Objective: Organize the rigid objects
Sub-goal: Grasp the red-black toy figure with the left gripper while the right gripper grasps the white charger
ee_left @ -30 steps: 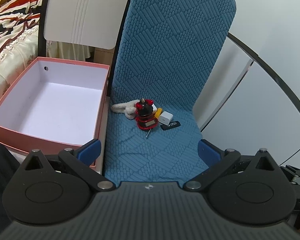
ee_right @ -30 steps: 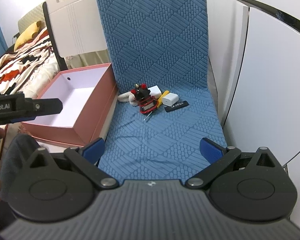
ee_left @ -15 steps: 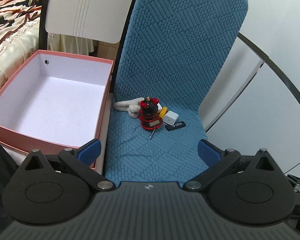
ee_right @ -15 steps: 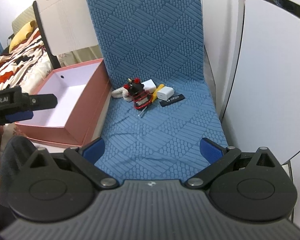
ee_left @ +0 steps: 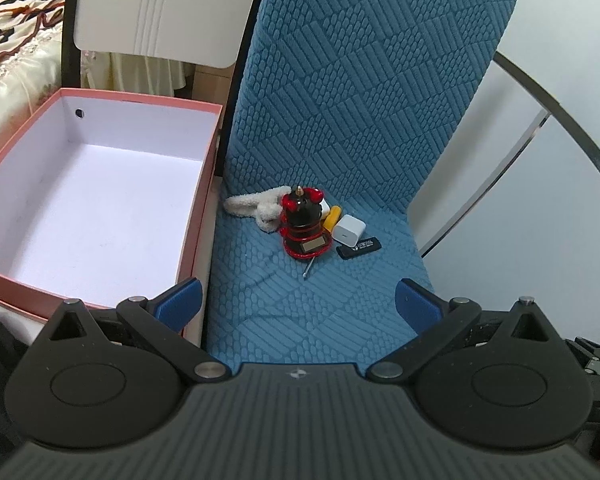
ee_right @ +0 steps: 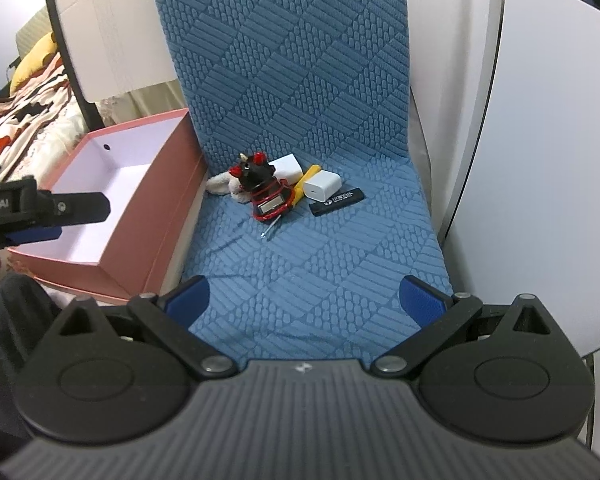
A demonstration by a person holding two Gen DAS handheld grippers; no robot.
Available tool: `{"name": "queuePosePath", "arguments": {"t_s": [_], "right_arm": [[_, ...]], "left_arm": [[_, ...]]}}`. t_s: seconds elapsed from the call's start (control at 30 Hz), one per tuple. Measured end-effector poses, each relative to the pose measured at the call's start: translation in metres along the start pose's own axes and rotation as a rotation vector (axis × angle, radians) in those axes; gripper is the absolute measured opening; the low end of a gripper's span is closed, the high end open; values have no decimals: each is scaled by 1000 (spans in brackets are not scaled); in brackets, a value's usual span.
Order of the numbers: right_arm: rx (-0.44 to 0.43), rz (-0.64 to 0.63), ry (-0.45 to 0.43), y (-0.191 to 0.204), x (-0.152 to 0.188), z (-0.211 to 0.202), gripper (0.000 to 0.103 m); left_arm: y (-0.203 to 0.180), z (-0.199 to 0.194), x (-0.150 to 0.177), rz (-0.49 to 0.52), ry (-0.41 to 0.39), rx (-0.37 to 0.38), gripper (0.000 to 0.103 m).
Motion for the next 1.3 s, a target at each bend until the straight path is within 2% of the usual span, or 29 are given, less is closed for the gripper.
{"name": "queuePosePath", "arguments": {"t_s": [0.5,0.67,0.8,0.87,0.93,1.07,1.3], "right_arm": [[1,-1,11,-12,-17,40,103],[52,-24,-7,-22,-24,58,102],[36,-25,2,-27,-32,77,91],[32,-28,-4,-29,-37,87,79],[30,-37,-7,-31,-41,98,76],[4,-51,-17,-31,-52,119,72],[-34,-65,0,-32,-66,170,72]], "left_arm": [[-4,60,-15,30,46,3,103],[-3,85,-20,11,57,9,103],[-2,110,-25,7,57,11,103],[-2,121,-28,9,46,17,103],[-2,131,-31,3,36,18,103],[-2,152,-41,-17,24,36,102],[2,197,-54,-43,27,62,94]]}}
Point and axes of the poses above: each gripper's, at about its wrist camera, not at the fingertips, and z roughly the way its jaws point, y to its left, x to its underside, the point moved 7 cm from there along z, roughly the way its jaws point, and after that the axes turned 7 degrees about z, right-handed, at the moved point
